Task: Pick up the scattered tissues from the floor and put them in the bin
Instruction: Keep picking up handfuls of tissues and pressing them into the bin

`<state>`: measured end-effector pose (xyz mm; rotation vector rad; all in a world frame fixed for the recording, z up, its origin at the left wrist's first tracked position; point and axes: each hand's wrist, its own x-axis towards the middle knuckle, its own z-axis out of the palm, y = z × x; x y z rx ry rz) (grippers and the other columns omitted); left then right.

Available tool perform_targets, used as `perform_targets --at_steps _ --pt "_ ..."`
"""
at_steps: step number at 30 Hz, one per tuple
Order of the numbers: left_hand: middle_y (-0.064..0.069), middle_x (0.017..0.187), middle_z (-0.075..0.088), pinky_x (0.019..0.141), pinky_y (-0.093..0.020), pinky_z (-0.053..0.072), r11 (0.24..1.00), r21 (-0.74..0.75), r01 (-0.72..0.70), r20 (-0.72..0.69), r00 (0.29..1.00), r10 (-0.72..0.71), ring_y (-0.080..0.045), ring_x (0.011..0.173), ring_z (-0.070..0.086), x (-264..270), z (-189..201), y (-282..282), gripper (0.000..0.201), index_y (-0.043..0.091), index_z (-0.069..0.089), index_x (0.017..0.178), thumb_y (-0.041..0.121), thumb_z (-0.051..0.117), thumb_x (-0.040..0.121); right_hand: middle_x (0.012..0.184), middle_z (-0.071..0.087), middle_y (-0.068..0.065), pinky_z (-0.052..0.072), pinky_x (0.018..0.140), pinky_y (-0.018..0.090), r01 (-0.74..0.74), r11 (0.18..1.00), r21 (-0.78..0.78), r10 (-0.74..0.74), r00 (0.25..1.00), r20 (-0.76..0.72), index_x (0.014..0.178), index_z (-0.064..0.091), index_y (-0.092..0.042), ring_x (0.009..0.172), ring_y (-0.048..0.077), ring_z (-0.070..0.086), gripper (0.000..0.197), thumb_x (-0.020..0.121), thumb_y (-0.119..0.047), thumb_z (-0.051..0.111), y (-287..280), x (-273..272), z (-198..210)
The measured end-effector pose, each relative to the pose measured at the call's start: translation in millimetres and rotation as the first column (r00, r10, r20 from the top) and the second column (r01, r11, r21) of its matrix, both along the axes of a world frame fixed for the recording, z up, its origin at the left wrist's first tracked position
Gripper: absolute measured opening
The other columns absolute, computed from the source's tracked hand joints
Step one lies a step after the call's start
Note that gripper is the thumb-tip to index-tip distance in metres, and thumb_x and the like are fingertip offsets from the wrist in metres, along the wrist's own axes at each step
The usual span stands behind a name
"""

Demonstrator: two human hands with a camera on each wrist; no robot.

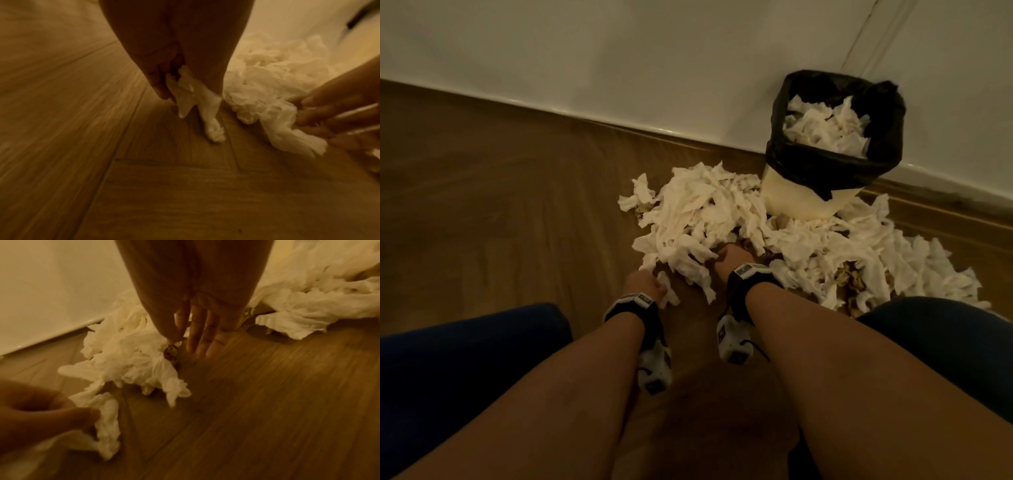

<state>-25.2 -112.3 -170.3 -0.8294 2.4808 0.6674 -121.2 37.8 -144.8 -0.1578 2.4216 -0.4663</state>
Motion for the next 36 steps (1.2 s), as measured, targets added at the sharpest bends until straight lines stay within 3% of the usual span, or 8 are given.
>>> perform_targets --at_steps 10,13,18,22,25,29,32,36 --pt "-0.013 0.141 0.04 0.098 -0.034 0.039 0.884 0.236 -0.403 -0.101 0.895 0.435 -0.031 0.124 0.042 14.8 -0.1 -7.0 0.043 0.016 0.04 0.139 0.014 0.045 0.096 0.154 0.014 0.016 0.032 0.107 0.046 -0.02 0.998 -0.052 0.026 0.994 0.102 0.15 0.016 -0.022 0.138 0.039 0.023 0.06 0.098 -0.032 0.044 -36.4 13.3 -12.8" --pt "-0.006 0.142 0.041 0.104 -0.032 0.032 0.82 0.259 -0.51 -0.093 0.832 0.547 -0.026 0.127 0.04 22.2 8.3 -11.0 0.036 0.018 0.05 0.132 0.024 0.046 0.097 0.152 0.019 0.016 0.03 0.108 0.041 -0.024 1.0 0.003 0.024 0.997 0.069 0.147 0.025 -0.014 0.137 0.037 0.025 0.053 0.099 -0.03 0.04 -40.6 15.8 -17.2" --pt "-0.014 0.122 0.058 0.075 -0.026 0.042 0.78 0.263 -0.568 -0.078 0.793 0.604 -0.028 0.108 0.057 24.4 5.6 -24.3 0.024 0.008 0.061 0.114 0.009 0.044 0.097 0.149 0.032 0.013 0.027 0.11 0.037 -0.054 0.992 0.115 0.048 0.998 0.049 0.141 0.034 -0.008 0.136 0.031 0.029 0.043 0.102 -0.026 0.034 -41.9 14.1 -17.8" --pt "-0.02 0.128 0.055 0.088 -0.033 0.045 0.683 0.362 -0.634 -0.016 0.729 0.684 -0.034 0.115 0.054 25.8 12.2 -19.6 0.032 0.0 0.055 0.125 0.011 0.042 0.098 0.137 0.047 0.016 0.052 0.076 0.03 0.09 0.996 0.013 -0.091 0.975 0.203 0.135 0.045 -0.007 0.124 0.033 0.048 0.044 0.095 -0.025 0.05 -31.7 13.5 -9.0" --pt "-0.018 0.125 0.056 0.081 -0.038 0.048 0.58 0.412 -0.702 0.042 0.651 0.758 -0.034 0.098 0.058 22.8 25.0 -15.2 0.038 0.007 0.054 0.119 0.035 0.039 0.098 0.136 0.047 0.014 0.044 0.099 0.049 0.003 0.986 0.169 -0.044 0.97 0.238 0.136 0.045 -0.013 0.122 0.037 0.048 0.052 0.091 -0.036 0.055 -22.1 10.2 -1.9" --pt "-0.015 0.143 0.041 0.099 -0.035 0.04 0.567 0.458 -0.685 0.072 0.664 0.744 -0.031 0.127 0.045 15.1 12.6 -16.6 0.051 0.013 0.037 0.141 0.03 0.05 0.095 0.14 0.043 0.009 0.047 0.097 0.04 -0.074 0.989 0.124 0.036 0.958 0.286 0.14 0.038 -0.016 0.127 0.032 0.044 0.05 0.095 -0.036 0.046 -2.3 4.9 3.5" --pt "-0.011 0.127 0.056 0.072 -0.033 0.052 0.384 0.603 -0.7 0.095 0.541 0.836 -0.029 0.104 0.059 16.5 23.2 -11.3 0.043 0.017 0.048 0.136 0.03 0.052 0.095 0.131 0.052 0.005 0.052 0.059 0.025 0.325 0.937 -0.127 -0.245 0.872 0.423 0.134 0.045 -0.007 0.112 0.025 0.057 0.043 0.094 -0.022 0.052 10.8 2.0 17.6" --pt "-0.015 0.122 0.059 0.061 -0.021 0.046 0.354 0.678 -0.644 0.081 0.544 0.835 -0.027 0.096 0.058 17.5 30.0 -4.9 0.037 0.012 0.05 0.134 0.01 0.045 0.097 0.096 0.06 0.01 0.05 0.064 0.032 0.491 0.862 -0.124 -0.38 0.789 0.483 0.126 0.048 -0.005 0.07 0.021 0.053 0.034 0.097 -0.023 0.049 20.0 -1.8 37.6"
